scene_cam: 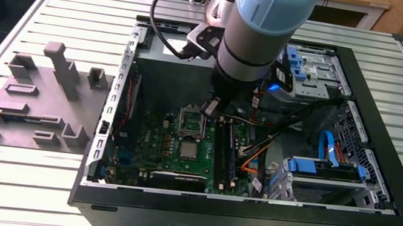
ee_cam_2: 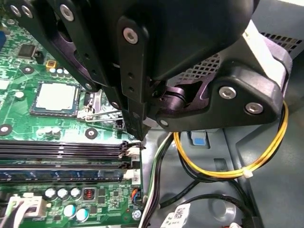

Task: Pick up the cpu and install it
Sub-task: 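Close the cpu cover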

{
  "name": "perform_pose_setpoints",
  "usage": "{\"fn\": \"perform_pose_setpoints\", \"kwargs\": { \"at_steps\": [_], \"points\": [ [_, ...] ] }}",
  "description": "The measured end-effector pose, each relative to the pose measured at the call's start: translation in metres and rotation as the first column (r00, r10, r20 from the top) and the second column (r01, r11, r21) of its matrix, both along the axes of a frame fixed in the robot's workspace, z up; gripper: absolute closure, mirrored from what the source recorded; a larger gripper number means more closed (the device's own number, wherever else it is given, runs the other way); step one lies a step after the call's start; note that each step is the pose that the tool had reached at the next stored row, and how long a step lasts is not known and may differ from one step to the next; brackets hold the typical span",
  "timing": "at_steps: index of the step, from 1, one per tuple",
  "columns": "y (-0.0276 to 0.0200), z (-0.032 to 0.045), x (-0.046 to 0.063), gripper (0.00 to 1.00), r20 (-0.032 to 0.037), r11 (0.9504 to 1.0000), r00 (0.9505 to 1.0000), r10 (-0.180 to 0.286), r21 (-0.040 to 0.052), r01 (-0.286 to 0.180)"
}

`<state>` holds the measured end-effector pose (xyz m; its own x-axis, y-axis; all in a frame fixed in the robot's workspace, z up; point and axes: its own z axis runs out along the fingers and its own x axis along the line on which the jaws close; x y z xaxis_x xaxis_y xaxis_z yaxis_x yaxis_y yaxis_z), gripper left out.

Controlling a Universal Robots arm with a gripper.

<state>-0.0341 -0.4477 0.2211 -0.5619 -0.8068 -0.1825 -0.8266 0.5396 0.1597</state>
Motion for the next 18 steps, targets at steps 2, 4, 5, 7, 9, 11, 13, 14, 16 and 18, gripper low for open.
{"fn": "perform_pose_setpoints", "kwargs": {
  "at_steps": [2,4,5,7,9,11,13,14,16,18],
  "points": [
    [0.0003,-0.0021,-0.001,0.89,0.0003,1.0,1.0,0.0,0.0027,0.0],
    [0.0004,-0.0047,-0.001,0.89,0.0003,1.0,1.0,0.0,0.0067,0.0],
    [0.0003,-0.0056,-0.001,0.89,0.0003,1.0,1.0,-0.001,0.0097,0.001],
    [0.0004,-0.0076,-0.001,0.89,0.0003,0.9999,1.0,-0.002,0.0164,0.002],
    [0.0004,-0.0088,-0.002,0.89,0.0002,0.9996,1.0,-0.002,0.0266,0.002],
    [0.0005,-0.0104,-0.003,0.89,0.0003,0.9994,1.0,-0.009,0.0324,0.009],
    [0.0005,-0.0116,-0.003,0.89,0.0001,0.9992,0.9998,-0.019,0.0338,0.019],
    [0.0005,-0.0125,-0.003,0.89,0.0002,0.9992,0.9998,-0.02,0.0354,0.019],
    [0.0005,-0.0152,-0.003,0.89,0.0002,0.9991,0.9998,-0.02,0.0376,0.02],
    [0.0005,-0.0184,-0.003,0.89,0.0001,0.999,0.9998,-0.02,0.04,0.02]
  ]
}}
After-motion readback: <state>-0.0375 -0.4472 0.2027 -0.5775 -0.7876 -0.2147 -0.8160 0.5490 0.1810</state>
